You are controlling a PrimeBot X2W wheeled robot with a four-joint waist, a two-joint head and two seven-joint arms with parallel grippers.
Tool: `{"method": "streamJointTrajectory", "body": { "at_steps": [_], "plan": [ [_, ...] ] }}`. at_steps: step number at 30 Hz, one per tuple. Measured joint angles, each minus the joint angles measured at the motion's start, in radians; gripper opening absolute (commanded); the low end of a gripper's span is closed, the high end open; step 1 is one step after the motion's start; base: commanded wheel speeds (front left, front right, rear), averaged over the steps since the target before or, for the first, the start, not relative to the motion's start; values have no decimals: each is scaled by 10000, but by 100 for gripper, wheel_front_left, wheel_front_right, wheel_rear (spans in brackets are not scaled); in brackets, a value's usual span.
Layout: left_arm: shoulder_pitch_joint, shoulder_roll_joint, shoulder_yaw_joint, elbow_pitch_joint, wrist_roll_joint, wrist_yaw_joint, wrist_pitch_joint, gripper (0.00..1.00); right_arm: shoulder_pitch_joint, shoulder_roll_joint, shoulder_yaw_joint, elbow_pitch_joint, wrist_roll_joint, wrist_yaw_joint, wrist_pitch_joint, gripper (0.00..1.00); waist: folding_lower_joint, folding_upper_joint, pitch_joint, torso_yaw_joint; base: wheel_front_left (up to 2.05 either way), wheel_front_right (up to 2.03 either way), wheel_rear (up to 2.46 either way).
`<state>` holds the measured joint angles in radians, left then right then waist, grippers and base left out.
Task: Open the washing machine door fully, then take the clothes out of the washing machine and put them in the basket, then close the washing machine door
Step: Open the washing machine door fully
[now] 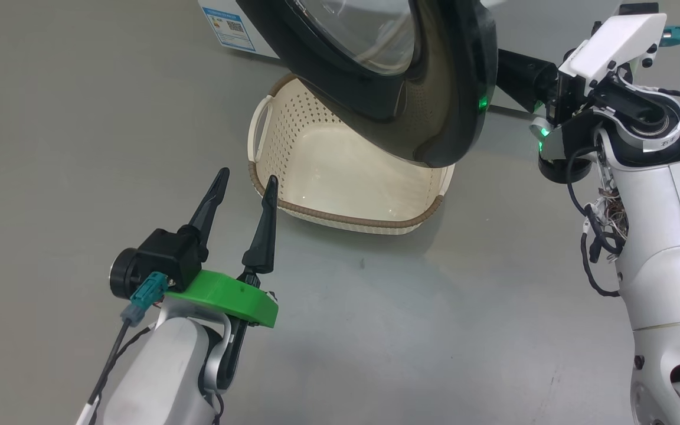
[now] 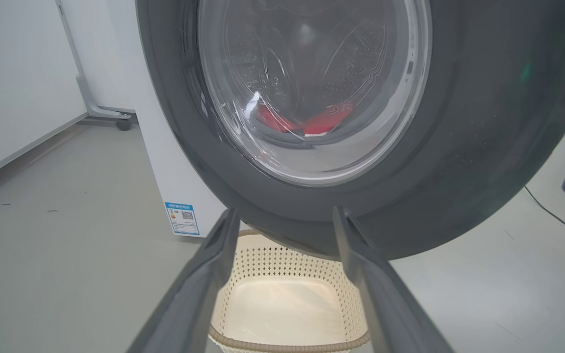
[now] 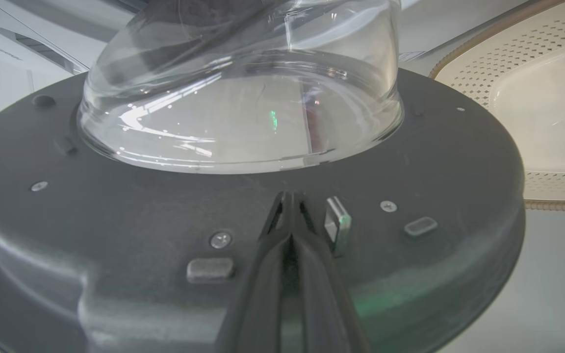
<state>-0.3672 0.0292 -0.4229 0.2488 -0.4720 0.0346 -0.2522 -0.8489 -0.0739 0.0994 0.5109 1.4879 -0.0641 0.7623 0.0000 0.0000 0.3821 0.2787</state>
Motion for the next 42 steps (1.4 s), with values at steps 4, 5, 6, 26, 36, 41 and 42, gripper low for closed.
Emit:
{"method": "streamJointTrajectory", "body": {
  "at_steps": [4,5,6,26,36,41,42],
  "plan": [
    [46,0,4,4,0,0,0,100,86,6,148,-105,228,-4,25,0,0,0,-52,-53,0,0,0],
    [53,0,4,4,0,0,0,100,135,8,186,-138,301,-8,25,0,0,0,-64,-68,0,0,0],
    [63,0,4,2,0,0,0,100,183,8,236,-157,368,-17,25,0,0,0,-77,-82,0,0,0],
    [151,2,-12,2,27,-2,0,100,753,-4,2082,-859,2194,-282,-121,0,0,0,-240,-162,0,0,0],
    [187,2,-19,2,88,-2,0,100,1014,-33,2945,-1315,2729,-364,-412,0,0,0,-298,-143,0,0,0],
    [195,2,-35,8,90,-2,0,100,1071,-10,3425,-1551,2987,-370,-543,0,0,0,-334,-146,0,0,0],
    [197,2,-40,8,90,-2,0,100,1099,-6,3496,-1597,3022,-370,-568,0,0,0,-342,-147,0,0,0]
  ]
}}
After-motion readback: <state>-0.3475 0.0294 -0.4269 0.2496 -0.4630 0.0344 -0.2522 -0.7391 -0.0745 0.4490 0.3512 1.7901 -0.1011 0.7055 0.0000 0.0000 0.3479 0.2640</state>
